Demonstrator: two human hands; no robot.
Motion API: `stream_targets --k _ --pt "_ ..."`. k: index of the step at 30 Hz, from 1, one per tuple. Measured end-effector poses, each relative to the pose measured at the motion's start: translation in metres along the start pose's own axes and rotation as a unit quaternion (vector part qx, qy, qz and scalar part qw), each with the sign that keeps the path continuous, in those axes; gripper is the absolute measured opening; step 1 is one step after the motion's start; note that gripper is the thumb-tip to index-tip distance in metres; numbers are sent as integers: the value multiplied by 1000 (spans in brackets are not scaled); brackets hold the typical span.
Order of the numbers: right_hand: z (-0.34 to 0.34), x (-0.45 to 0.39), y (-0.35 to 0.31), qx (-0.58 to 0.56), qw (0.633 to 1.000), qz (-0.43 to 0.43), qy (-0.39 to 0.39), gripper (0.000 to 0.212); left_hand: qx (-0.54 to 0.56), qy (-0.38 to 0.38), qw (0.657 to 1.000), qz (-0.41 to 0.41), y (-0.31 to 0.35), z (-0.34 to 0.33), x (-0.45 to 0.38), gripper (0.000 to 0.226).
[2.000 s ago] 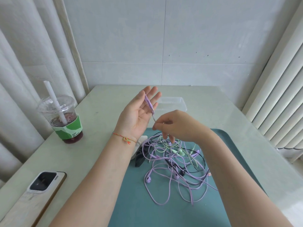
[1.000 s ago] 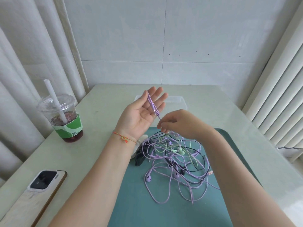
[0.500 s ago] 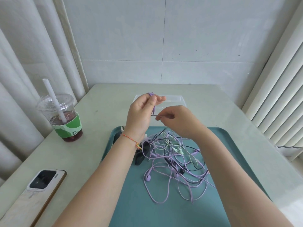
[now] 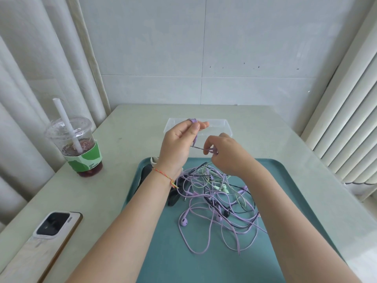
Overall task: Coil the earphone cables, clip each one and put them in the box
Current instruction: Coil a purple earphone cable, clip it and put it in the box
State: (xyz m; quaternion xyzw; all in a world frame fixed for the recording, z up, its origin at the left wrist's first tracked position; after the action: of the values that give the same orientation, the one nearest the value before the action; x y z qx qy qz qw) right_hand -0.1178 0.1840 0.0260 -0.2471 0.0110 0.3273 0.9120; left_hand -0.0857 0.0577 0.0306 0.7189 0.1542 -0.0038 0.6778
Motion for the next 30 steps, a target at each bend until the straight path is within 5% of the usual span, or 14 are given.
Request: stream_targets --k 4,10,17,25,27,30 --pt "0 1 3 -31 999 -14 -10 16 -9 -3 1000 6 -1 -1 1 21" --pt "3 -3 -3 -40 997 35 48 29 -11 -5 1000 8 0 2 0 24" --pt "9 1 -5 -110 994 26 -1 19 -15 19 1000 11 -7 8 -4 24" --pt "15 5 -19 -92 993 65 16 17 214 86 971 55 -15 28 -13 22" --pt "17 6 -24 -98 991 81 30 19 187 106 975 50 -16 31 -13 25" --pt "21 6 -32 -100 987 99 73 17 -33 116 991 55 -15 24 -11 37"
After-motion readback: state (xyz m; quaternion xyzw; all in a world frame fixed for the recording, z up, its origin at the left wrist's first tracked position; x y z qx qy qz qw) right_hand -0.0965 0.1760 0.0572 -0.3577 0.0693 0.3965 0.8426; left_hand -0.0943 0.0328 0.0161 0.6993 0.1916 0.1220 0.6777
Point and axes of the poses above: each hand's wrist, its own x-axis away from the middle knuckle, its own z-axis out of the back of the hand, y = z × x, the point moved 5 cm from there along -x, towards the middle knuckle, and after that the axes turned 9 degrees about z, right-handed, at the moved point
